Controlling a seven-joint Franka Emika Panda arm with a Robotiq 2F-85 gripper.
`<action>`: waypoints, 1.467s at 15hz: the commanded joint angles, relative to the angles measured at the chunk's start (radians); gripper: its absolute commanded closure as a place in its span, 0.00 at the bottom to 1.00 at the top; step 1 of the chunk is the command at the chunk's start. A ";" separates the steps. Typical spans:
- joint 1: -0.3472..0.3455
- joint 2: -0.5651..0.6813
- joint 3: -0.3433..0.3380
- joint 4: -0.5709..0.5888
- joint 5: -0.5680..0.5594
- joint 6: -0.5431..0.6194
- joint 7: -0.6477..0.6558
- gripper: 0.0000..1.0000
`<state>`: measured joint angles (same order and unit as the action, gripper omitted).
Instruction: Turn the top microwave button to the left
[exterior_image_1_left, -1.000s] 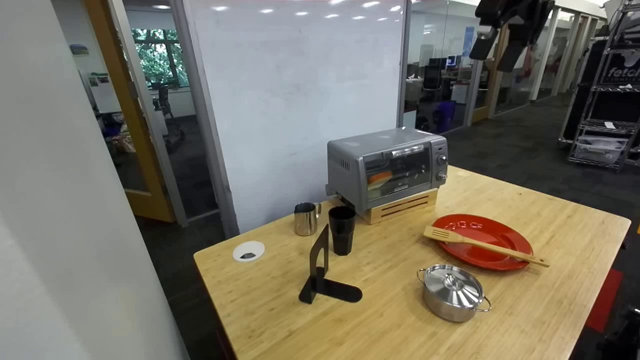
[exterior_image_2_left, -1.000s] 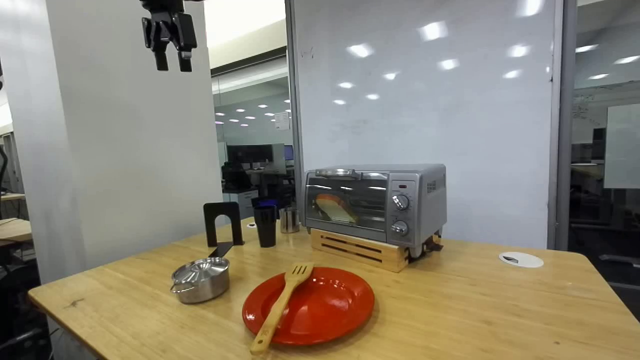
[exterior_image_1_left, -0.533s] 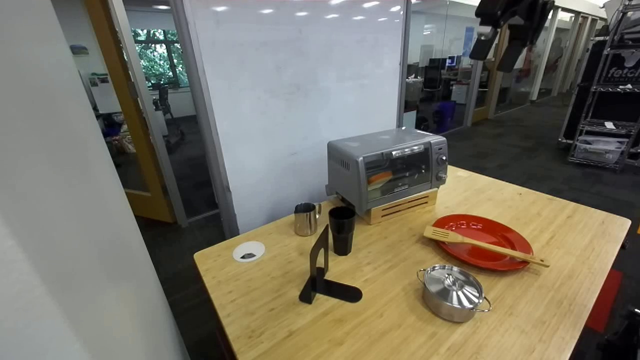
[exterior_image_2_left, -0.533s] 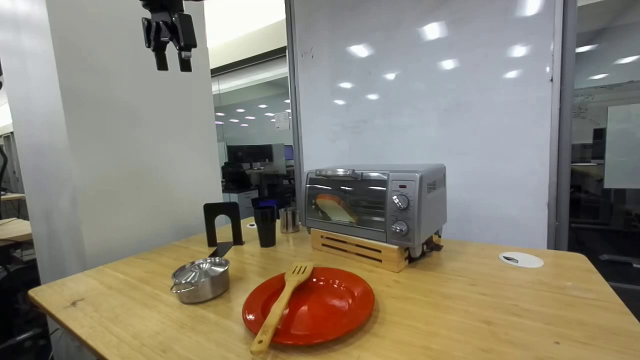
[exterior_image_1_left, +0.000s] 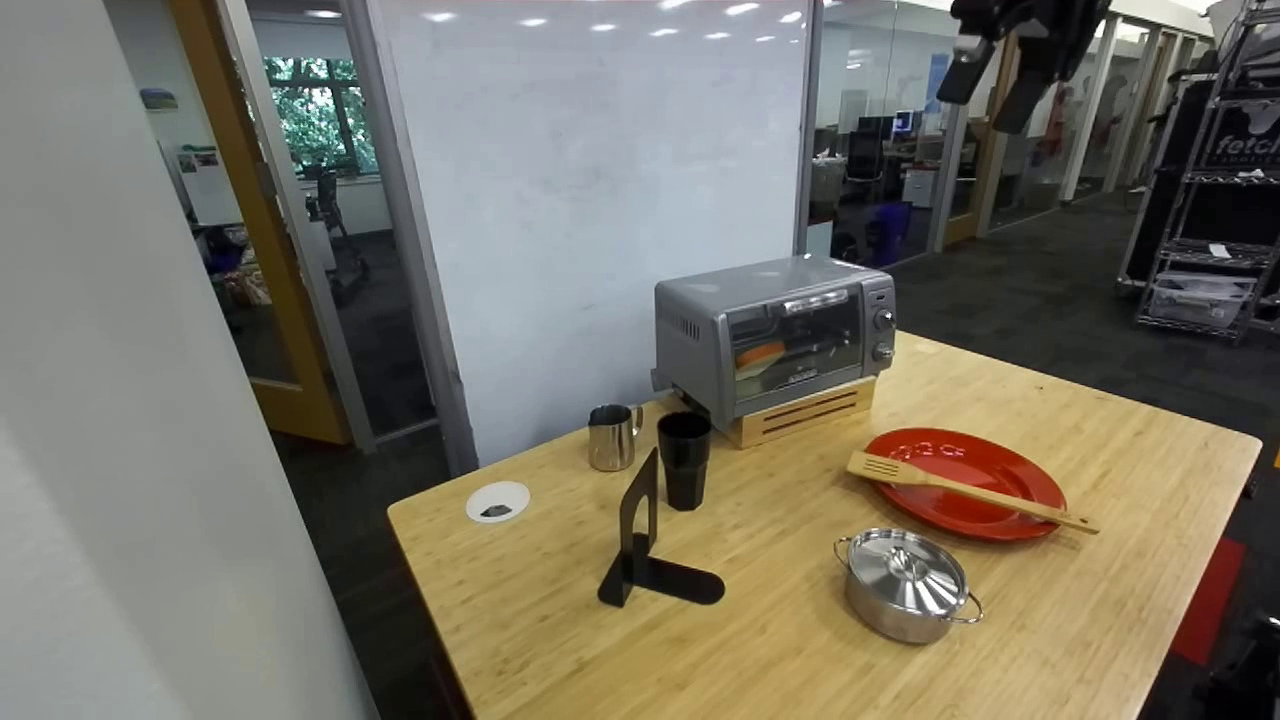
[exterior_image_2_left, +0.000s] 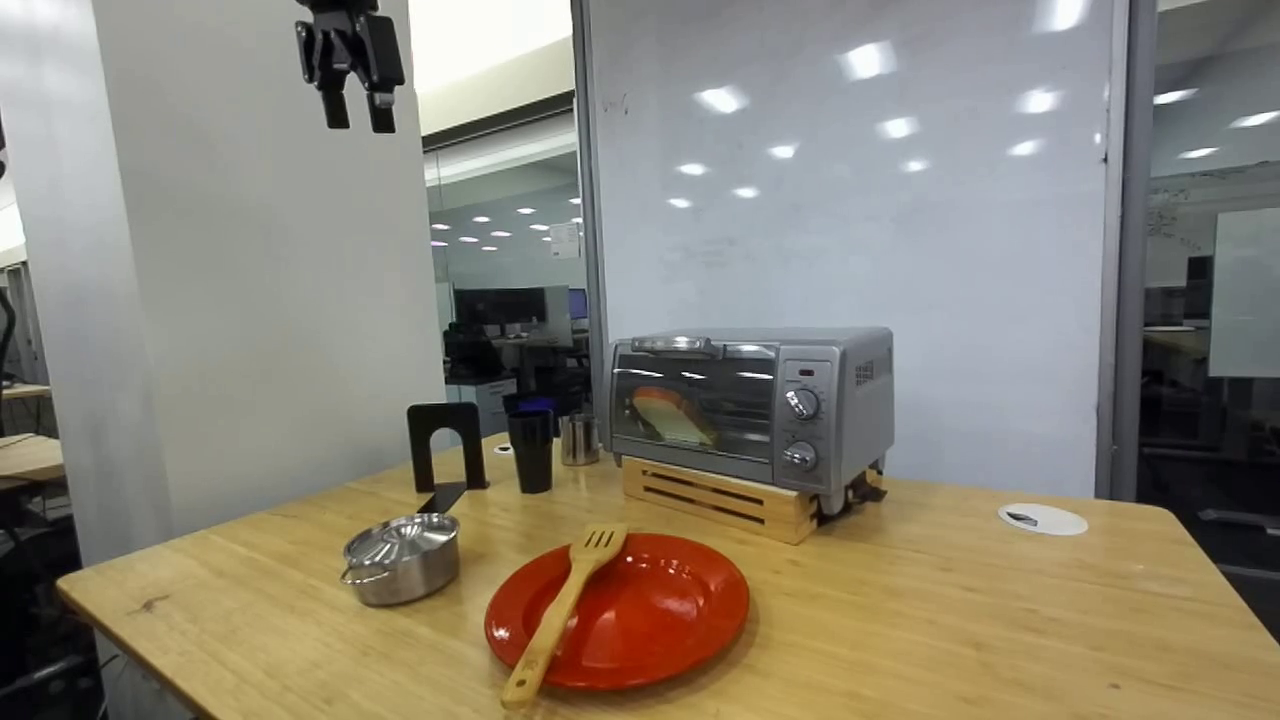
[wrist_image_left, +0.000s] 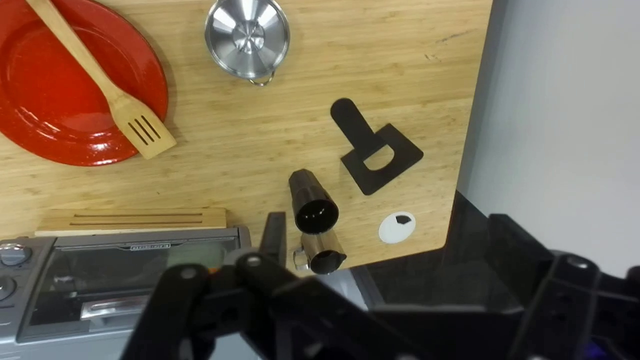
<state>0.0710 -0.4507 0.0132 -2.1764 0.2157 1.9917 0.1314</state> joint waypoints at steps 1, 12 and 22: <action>-0.031 -0.079 -0.067 -0.077 0.086 0.111 -0.053 0.00; -0.096 -0.102 -0.379 -0.379 0.410 0.653 -0.176 0.00; 0.318 0.054 -0.805 -0.388 1.141 0.960 -0.684 0.00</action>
<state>0.2914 -0.4464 -0.6909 -2.6038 1.2102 2.9315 -0.4202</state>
